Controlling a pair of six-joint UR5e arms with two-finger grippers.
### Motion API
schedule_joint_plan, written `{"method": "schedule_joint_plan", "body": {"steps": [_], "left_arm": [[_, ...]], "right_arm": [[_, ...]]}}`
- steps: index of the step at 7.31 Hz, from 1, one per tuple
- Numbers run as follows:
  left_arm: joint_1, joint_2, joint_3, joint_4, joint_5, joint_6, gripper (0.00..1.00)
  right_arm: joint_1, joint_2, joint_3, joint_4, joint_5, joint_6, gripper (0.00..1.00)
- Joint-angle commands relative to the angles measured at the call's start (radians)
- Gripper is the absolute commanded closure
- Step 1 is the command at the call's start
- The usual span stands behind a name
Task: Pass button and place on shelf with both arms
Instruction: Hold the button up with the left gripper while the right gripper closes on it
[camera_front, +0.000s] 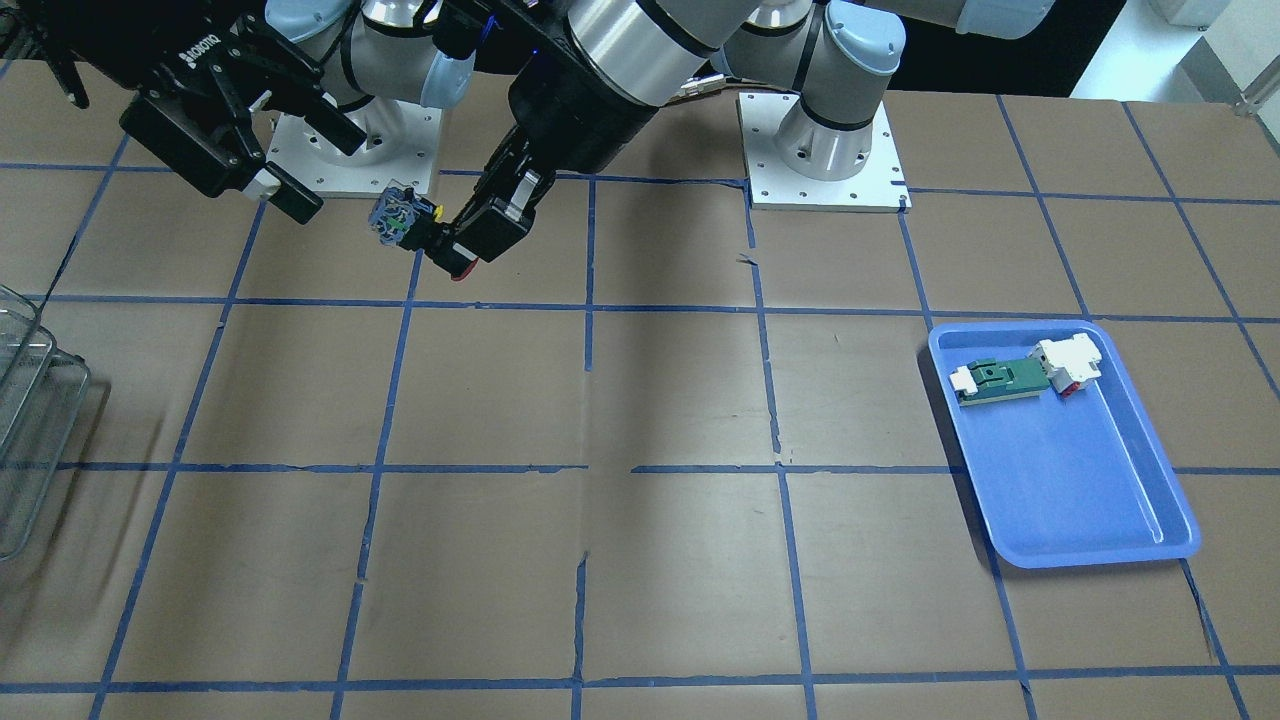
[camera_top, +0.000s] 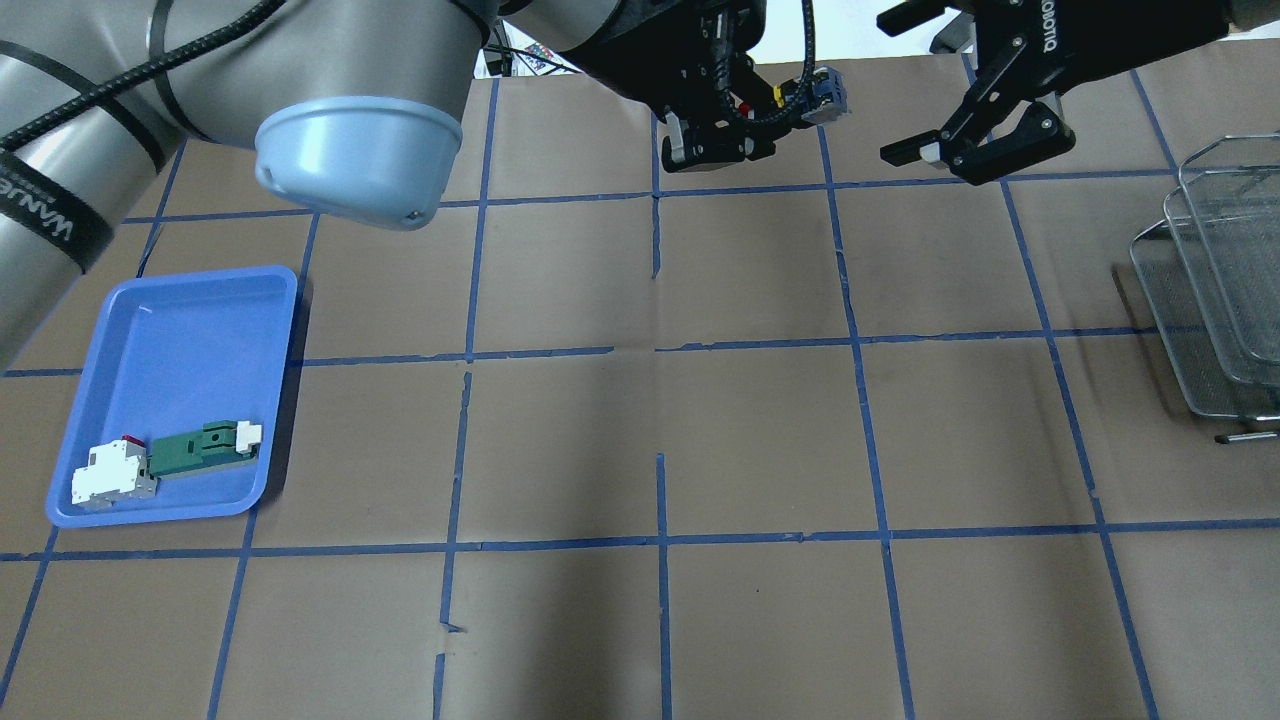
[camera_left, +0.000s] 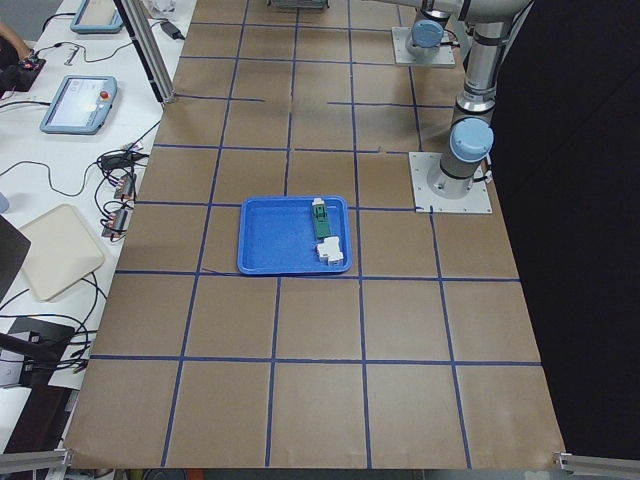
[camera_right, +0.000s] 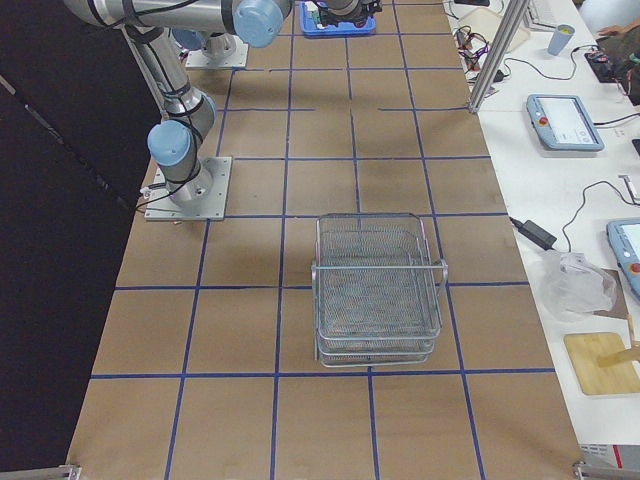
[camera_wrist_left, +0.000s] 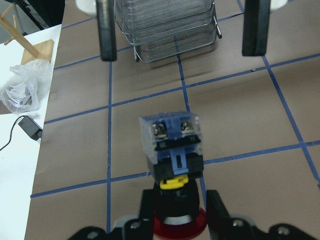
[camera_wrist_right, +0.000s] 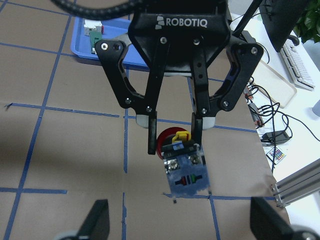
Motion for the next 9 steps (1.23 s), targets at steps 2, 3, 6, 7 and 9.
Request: {"method": "schedule_joint_plan", "body": {"steps": [2, 3, 6, 7, 9], "left_arm": [[0.0, 0.001, 0.001, 0.0, 0.001, -0.011, 1.0], [0.0, 0.001, 0.001, 0.0, 0.001, -0.013, 1.0], [0.0, 0.004, 0.001, 0.0, 0.001, -0.016, 1.0], [0.0, 0.006, -0.001, -0.002, 0.002, -0.017, 1.0], [0.0, 0.003, 0.001, -0.002, 0.002, -0.019, 1.0]], "right_arm": [[0.03, 0.007, 0.012, -0.028, 0.0, 0.029, 0.0], [0.032, 0.01, 0.013, -0.028, 0.001, 0.028, 0.0], [0.065, 0.039, 0.024, -0.041, 0.001, 0.024, 0.0], [0.081, 0.047, 0.022, -0.045, 0.0, 0.026, 0.0], [0.082, 0.047, 0.021, -0.051, 0.003, 0.024, 0.0]]}}
